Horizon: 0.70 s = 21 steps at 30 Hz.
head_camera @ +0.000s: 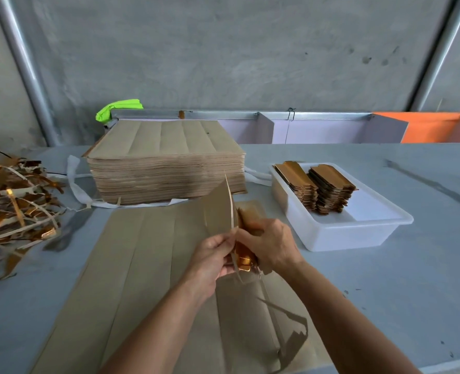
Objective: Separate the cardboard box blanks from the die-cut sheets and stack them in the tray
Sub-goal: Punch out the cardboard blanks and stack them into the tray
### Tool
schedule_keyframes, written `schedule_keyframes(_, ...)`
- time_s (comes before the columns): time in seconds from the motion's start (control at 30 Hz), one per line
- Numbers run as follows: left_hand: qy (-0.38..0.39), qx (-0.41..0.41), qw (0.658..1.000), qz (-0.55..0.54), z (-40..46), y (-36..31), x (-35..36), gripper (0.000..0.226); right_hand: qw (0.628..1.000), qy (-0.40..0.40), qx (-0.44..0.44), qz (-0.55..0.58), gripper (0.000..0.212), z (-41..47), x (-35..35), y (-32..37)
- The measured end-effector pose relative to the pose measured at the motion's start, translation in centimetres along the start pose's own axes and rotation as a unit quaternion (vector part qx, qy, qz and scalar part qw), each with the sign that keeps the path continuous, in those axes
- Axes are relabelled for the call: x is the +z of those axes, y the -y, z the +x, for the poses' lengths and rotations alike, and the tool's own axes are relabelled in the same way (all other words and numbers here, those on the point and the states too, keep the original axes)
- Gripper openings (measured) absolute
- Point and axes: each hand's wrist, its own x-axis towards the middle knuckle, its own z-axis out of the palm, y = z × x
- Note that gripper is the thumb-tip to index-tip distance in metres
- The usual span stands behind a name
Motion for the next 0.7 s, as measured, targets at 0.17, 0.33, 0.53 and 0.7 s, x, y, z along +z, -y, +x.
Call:
schedule_keyframes(0.17, 0.017, 0.001, 0.999, 0.046, 0.0, 0.2, 0.7, 0.022, 0.998, 0.021, 0.028, 0.047, 0.031, 0.9, -0.4, -0.9)
schedule_keyframes(0.33, 0.007, -0.003, 0.998, 0.055, -0.1, 0.2, 0.5, 0.027, 0.986, 0.014, 0.123, 0.113, 0.03, 1.4, -0.6, -1.1)
schedule_keyframes(0.53, -0.027, 0.009, 0.994, 0.11, -0.2, 0.7, 0.0, 0.028, 0.963, -0.083, 0.219, 0.136, 0.016, 2.6, -0.6, -1.7)
schedule_keyframes(0.7, -0.098, 0.011, 0.994, 0.055, 0.0, 0.7, -1.0, 0.03, 0.96, -0.103, 0.209, 0.155, 0.012, 2.9, -0.9, -2.2)
